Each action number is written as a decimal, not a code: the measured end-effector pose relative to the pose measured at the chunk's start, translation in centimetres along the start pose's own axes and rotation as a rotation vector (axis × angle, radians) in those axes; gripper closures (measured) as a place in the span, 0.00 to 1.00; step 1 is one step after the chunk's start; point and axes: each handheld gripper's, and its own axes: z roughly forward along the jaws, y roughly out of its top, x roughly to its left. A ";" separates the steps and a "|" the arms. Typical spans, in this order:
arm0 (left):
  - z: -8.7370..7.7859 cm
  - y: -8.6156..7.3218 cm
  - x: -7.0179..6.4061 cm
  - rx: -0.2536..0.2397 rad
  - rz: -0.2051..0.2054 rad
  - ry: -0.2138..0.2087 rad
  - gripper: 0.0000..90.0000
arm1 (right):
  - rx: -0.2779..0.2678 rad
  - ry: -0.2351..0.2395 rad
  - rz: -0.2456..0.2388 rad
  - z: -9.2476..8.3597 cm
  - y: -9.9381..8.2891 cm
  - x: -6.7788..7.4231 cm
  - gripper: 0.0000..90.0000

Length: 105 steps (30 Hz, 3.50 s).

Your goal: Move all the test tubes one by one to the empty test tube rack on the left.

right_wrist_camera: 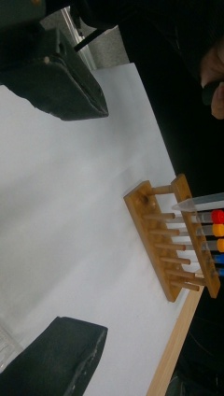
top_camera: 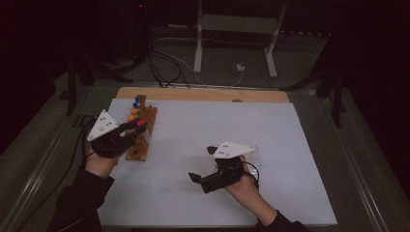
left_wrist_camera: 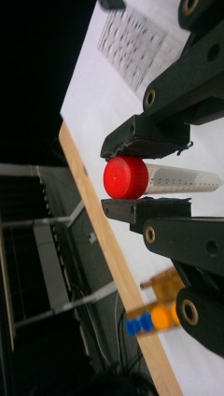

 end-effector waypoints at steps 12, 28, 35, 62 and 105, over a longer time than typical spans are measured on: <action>-1.3 -0.5 3.2 -0.003 -0.019 0.168 0.80 | -0.023 -0.005 0.004 -0.4 0.2 -0.2 0.00; 1.0 -3.8 4.8 0.098 -0.079 0.200 0.80 | -0.036 -0.006 0.006 -0.8 0.2 -0.3 0.00; 2.0 -5.2 4.9 0.158 -0.095 0.193 0.79 | -0.043 -0.005 0.011 -1.0 0.2 -0.4 0.00; 2.3 -6.3 4.3 0.216 -0.117 0.140 0.60 | -0.057 -0.007 0.011 -1.5 0.5 -0.6 0.00; 1.0 -8.8 -6.1 0.172 -0.011 -0.346 0.01 | -0.050 -0.218 0.046 -6.5 -4.8 -5.0 0.00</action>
